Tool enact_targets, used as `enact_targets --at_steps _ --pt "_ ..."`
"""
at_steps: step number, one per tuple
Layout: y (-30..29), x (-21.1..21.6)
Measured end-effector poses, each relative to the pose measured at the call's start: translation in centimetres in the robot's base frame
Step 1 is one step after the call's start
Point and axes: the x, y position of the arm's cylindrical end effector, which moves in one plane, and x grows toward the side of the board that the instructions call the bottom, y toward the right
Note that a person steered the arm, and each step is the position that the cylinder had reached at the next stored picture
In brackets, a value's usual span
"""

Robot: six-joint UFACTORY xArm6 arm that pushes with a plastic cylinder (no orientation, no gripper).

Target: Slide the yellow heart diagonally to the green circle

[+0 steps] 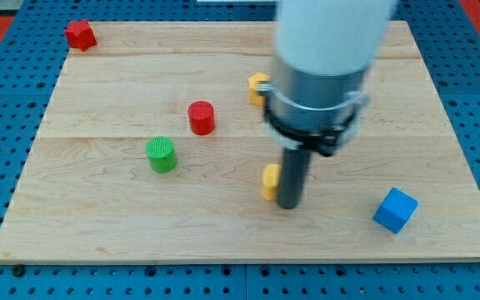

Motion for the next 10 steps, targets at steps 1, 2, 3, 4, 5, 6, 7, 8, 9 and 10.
enact_targets --at_steps 1,2,3,4,5,6,7,8,9,10 --pt "2.0 -0.9" --pt "6.5 -4.6" --pt "-0.4 -4.9" --pt "-4.8 -2.5" --pt "0.9 -1.3" --pt "0.4 0.0" --pt "-7.6 0.2" --pt "-11.4 0.2" --pt "-15.0 0.1" --pt "-12.6 0.9"
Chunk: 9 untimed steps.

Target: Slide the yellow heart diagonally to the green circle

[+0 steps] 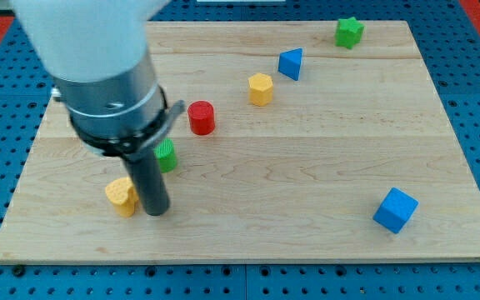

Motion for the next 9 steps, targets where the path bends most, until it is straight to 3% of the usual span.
enact_targets --at_steps 2,5,6,8,9 --pt "-6.5 -2.1" --pt "26.0 -4.0" --pt "32.8 -5.9" --pt "35.0 -6.9" --pt "33.9 -4.2"
